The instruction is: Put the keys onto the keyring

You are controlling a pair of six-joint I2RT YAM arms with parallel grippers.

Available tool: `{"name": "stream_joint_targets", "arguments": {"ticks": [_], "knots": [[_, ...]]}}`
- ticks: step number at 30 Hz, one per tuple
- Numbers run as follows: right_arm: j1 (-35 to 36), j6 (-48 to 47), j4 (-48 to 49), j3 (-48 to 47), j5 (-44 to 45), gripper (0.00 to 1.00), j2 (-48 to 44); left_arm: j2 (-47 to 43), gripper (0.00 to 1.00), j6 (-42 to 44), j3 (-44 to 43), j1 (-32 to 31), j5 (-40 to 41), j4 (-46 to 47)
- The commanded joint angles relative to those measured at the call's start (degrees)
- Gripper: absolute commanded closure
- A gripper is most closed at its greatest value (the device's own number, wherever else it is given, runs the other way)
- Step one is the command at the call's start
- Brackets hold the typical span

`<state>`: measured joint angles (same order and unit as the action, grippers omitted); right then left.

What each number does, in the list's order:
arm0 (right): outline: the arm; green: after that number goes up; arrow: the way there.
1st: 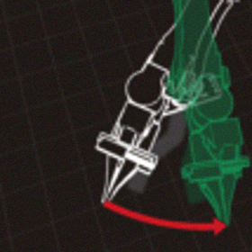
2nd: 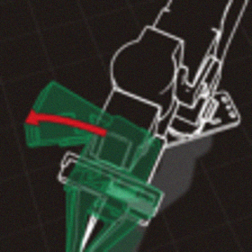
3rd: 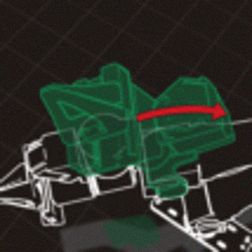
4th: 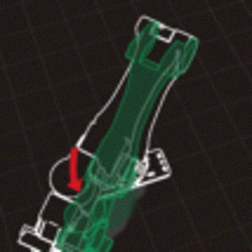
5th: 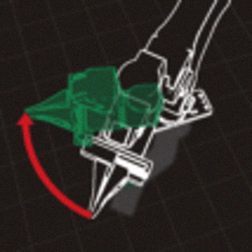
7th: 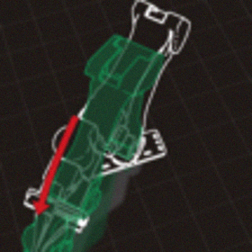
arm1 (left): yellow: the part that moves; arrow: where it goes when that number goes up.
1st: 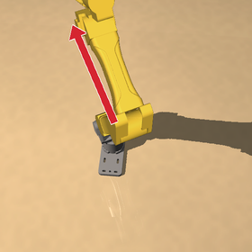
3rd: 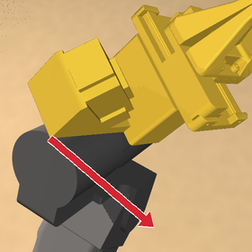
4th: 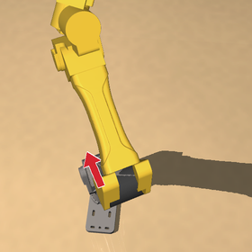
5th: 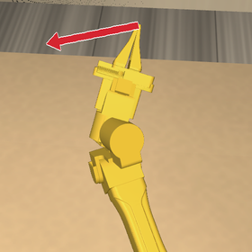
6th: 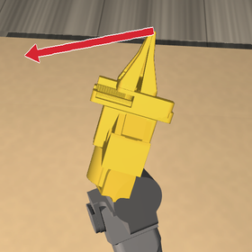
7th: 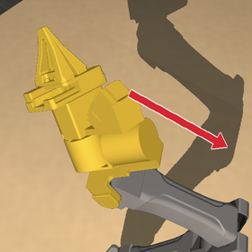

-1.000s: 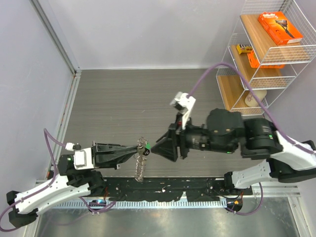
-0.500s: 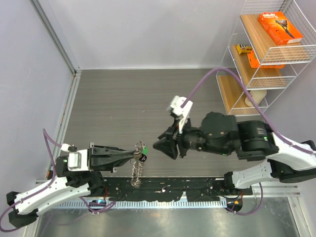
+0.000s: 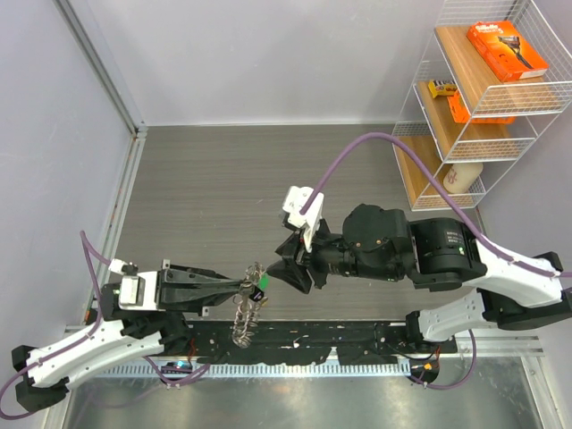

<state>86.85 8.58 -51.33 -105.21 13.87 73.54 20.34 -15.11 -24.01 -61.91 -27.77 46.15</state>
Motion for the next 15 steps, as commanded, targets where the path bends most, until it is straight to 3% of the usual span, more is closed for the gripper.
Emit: {"name": "stream_joint_targets", "arguments": {"ticks": [1, 15], "knots": [[0.25, -2.16, 1.85, -2.54, -3.93, 0.52, 1.61, 0.32, 1.0, -0.79, -1.39, -0.05, 0.26, 4.82], [1.74, -2.87, 2.81, -4.56, -10.0, 0.5, 3.63, 0.67, 1.0, -0.53, -1.21, 0.03, 0.52, 4.83]]}}
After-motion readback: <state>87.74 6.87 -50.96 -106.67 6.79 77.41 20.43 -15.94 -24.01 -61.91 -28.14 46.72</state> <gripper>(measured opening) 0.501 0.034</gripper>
